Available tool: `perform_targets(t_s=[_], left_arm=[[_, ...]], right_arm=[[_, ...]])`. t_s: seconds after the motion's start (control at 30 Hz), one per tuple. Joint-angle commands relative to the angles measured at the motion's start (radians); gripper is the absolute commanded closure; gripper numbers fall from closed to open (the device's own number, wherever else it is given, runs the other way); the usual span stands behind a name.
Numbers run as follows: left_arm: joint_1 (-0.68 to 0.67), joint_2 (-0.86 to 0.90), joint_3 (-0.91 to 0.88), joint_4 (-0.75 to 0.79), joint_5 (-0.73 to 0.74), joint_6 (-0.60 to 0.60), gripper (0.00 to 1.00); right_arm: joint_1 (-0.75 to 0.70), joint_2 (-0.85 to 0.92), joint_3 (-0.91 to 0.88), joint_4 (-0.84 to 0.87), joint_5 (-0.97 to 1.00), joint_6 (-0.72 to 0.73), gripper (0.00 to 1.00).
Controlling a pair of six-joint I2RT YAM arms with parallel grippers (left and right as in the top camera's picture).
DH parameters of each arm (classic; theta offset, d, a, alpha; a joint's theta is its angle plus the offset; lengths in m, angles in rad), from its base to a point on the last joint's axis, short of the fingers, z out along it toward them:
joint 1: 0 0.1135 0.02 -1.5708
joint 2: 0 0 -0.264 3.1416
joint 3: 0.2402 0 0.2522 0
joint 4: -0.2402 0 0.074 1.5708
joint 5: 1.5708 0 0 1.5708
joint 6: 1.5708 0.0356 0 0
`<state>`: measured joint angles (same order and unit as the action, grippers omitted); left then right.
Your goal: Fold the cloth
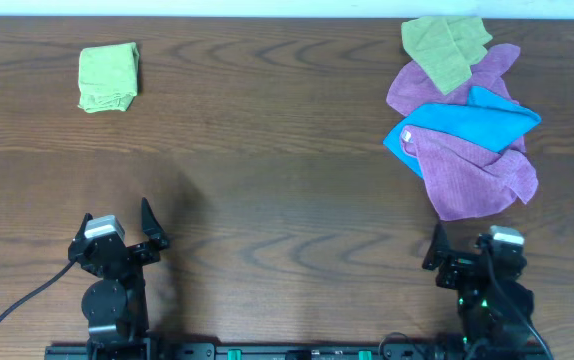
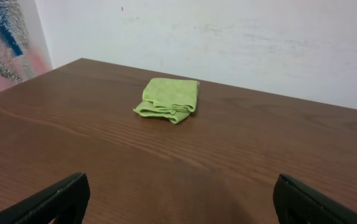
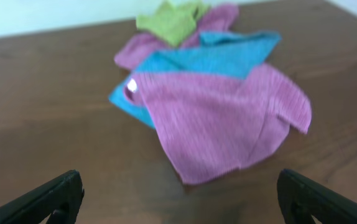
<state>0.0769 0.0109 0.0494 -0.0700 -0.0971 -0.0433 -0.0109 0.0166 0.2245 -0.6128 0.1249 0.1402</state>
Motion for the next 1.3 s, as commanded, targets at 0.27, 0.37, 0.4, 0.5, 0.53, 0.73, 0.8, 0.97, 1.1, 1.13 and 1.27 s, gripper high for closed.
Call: perform_targets(t_s=[0.27, 0.37, 0.4, 0.5, 0.53, 0.73, 0.8, 0.97, 1.1, 1.13, 1.27], left_arm=[[0.003, -0.006, -0.037, -0.011, -0.01, 0.021, 0.05], [0.003, -0.006, -0.037, -0.011, -0.01, 0.021, 0.05], [0.003, -0.006, -0.037, -0.011, -0.01, 0.021, 0.05], [0.003, -0.006, -0.037, -0.011, -0.01, 0.021, 0.05], [0.003, -0.006, -0.037, -0.011, -0.01, 0.021, 0.05], [0.003, -0.006, -0.037, -0.011, -0.01, 0.021, 0.05], [0.003, -0.006, -0.037, -0.011, -0.01, 0.021, 0.05], [0.003, -0.006, -0.037, -0.011, -0.01, 0.021, 0.05], [0.003, -0.006, -0.037, -0.011, -0.01, 0.021, 0.05], [0.003, -0.006, -0.037, -0.011, -0.01, 0.021, 0.05], [0.003, -0.006, -0.037, -0.011, -0.01, 0.021, 0.05]], right_arm=[[0.036, -0.011, -0.069, -0.004, -0.032, -0.015, 0.01], [0.038, -0.011, -0.069, -0.003, -0.032, -0.014, 0.01], [0.036, -0.011, -0.069, -0.003, -0.032, -0.015, 0.01], [0.036, -0.011, -0.069, -0.003, -0.032, -0.014, 0.01], [0.036, -0.011, -0.069, -0.003, -0.032, -0.014, 0.01], [0.036, -0.011, -0.069, -0.003, -0.032, -0.015, 0.01], [0.036, -0.011, -0.069, -0.003, -0.032, -0.014, 0.01], [0.036, -0.011, -0.069, -0.003, -0.032, -0.014, 0.01], [0.036, -0.011, -0.069, -0.003, -0.032, -0.014, 0.01], [0.036, -0.011, -0.069, -0.003, -0.032, -0.014, 0.01], [0.036, -0.011, -0.069, -0.003, -0.032, -0.015, 0.01]])
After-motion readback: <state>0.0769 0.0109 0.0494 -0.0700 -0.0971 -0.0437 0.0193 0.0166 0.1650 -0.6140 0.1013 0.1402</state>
